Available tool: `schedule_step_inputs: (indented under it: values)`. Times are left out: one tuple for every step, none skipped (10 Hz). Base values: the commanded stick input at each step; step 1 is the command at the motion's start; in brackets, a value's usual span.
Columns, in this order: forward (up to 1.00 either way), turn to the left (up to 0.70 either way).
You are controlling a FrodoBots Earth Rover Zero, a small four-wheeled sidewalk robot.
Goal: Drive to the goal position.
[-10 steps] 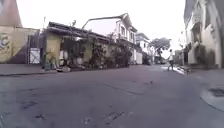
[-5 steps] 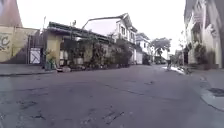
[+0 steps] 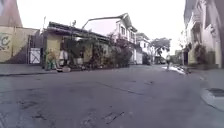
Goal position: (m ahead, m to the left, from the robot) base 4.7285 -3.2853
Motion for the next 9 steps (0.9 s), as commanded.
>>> schedule_step_inputs:
  values:
    - [0.00, -1.00]
    - [0.00, -1.00]
    - [0.00, -1.00]
    - [0.74, -0.55]
    - [1.00, -0.40]
    - [1.00, -0.40]
    - [1.00, -0.40]
    - [1.00, -0.40]
    - [1.00, -0.40]
